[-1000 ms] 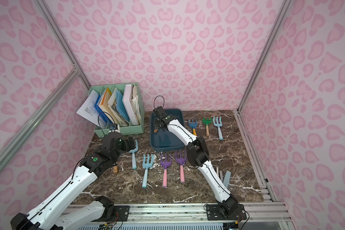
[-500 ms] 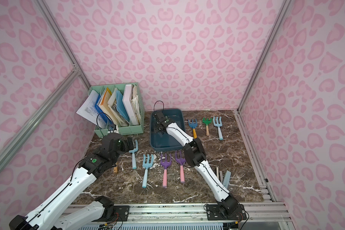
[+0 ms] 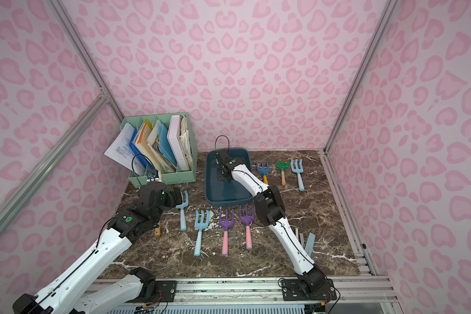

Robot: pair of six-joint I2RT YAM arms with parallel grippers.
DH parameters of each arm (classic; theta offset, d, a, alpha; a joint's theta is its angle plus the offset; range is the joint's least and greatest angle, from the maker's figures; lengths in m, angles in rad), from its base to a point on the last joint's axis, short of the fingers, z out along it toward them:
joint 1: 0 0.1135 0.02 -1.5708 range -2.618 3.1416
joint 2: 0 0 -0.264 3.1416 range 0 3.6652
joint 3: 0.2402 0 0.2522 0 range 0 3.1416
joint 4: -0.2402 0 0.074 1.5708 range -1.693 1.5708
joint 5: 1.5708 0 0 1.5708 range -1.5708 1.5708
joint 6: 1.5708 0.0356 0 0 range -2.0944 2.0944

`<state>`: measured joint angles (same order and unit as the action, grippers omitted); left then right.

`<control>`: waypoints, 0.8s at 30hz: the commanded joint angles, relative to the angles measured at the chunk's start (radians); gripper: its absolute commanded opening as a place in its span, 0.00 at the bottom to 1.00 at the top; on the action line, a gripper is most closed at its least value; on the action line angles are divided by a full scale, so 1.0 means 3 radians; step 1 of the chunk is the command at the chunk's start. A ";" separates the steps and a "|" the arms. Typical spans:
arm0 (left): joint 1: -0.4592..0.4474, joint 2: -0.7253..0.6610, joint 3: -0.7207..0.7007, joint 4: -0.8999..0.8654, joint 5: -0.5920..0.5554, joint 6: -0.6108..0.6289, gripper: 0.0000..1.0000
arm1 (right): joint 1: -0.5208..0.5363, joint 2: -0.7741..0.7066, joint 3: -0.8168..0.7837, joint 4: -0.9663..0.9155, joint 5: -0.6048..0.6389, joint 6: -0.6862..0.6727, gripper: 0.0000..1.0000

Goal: Take the hand rake out of the storage box
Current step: Pick up the rake from the storage box.

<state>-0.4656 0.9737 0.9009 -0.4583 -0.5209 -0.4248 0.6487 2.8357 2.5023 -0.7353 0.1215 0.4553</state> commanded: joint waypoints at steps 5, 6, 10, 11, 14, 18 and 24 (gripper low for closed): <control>0.0003 -0.0001 0.0009 0.0001 -0.0028 -0.0016 0.98 | -0.0019 -0.0003 0.0025 0.0154 0.0060 -0.0262 0.48; 0.0003 0.0001 0.0003 0.0002 -0.0023 -0.0014 0.98 | -0.0025 0.0032 0.0059 0.0150 0.0078 -0.0268 0.48; 0.0003 0.0026 0.0014 -0.0002 -0.0028 -0.0015 0.99 | -0.0037 0.0133 0.0134 0.0160 0.0028 -0.0379 0.46; 0.0003 0.0022 0.0018 -0.0006 -0.0033 -0.0016 0.99 | -0.0056 0.0146 0.0132 0.0156 -0.0009 -0.0388 0.42; 0.0003 0.0009 0.0001 -0.0001 -0.0047 -0.0016 0.98 | -0.0118 0.0158 0.0132 0.0078 -0.0056 -0.0358 0.29; 0.0003 0.0016 0.0004 0.0000 -0.0073 -0.0010 0.98 | -0.0101 -0.0001 0.0132 -0.0044 -0.0021 -0.0327 0.15; 0.0003 0.0039 0.0009 -0.0007 -0.0084 -0.0021 0.98 | 0.0042 -0.0724 -0.0227 -0.0163 0.0125 -0.0216 0.01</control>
<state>-0.4656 0.9806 0.9009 -0.4587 -0.5369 -0.4248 0.6449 2.7087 2.4893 -0.7921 0.1188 0.3641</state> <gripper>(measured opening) 0.984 0.247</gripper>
